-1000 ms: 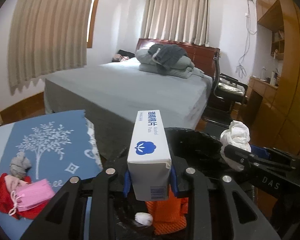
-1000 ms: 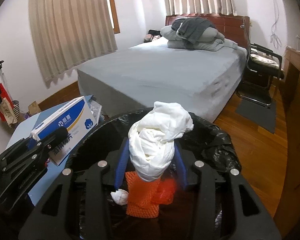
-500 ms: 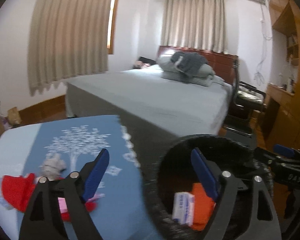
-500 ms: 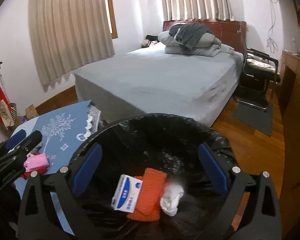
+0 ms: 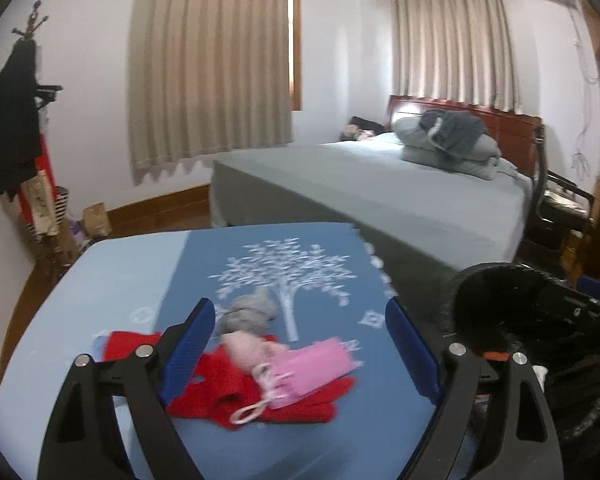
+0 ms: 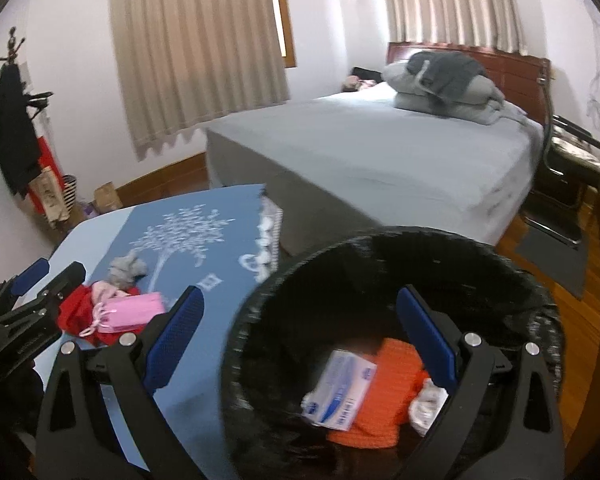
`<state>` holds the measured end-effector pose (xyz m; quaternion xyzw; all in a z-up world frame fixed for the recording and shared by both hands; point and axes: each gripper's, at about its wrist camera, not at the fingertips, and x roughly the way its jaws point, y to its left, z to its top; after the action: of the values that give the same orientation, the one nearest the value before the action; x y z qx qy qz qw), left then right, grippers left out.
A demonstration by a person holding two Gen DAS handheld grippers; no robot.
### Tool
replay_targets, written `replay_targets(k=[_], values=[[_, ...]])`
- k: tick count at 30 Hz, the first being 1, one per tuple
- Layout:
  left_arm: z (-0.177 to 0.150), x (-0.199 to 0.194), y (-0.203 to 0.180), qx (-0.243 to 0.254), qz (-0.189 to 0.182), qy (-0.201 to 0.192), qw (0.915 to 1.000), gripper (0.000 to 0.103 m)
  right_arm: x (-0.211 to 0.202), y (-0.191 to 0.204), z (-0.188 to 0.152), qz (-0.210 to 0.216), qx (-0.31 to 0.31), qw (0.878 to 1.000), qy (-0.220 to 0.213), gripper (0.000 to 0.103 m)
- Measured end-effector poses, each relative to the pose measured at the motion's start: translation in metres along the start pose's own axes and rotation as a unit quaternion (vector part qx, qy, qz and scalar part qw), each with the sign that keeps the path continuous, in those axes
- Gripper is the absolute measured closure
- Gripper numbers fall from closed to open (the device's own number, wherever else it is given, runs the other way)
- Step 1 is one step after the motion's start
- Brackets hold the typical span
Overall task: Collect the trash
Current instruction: 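Move both tools back toward the red cloth on the table, then grasp the red cloth with the left tool while the right grasps the pink mask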
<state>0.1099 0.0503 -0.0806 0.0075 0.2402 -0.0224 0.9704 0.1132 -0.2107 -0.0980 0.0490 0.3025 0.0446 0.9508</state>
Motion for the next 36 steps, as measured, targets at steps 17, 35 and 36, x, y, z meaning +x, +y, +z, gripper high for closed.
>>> replay_targets(k=[17,35,36], values=[[-0.027,0.007,0.094,-0.039,0.104,0.027,0.9935,0.018,0.046,0.097,0.002,0.067,-0.058,0.996,0.014,0.008],[-0.047,0.032,0.129,-0.064,0.125,0.066,0.9878,0.018,0.119,0.139,-0.021,0.088,-0.089,0.987,0.098,0.037],[-0.048,0.034,0.130,-0.066,0.125,0.069,0.9876,0.018,0.121,0.138,-0.023,0.088,-0.089,0.987,0.104,0.040]])
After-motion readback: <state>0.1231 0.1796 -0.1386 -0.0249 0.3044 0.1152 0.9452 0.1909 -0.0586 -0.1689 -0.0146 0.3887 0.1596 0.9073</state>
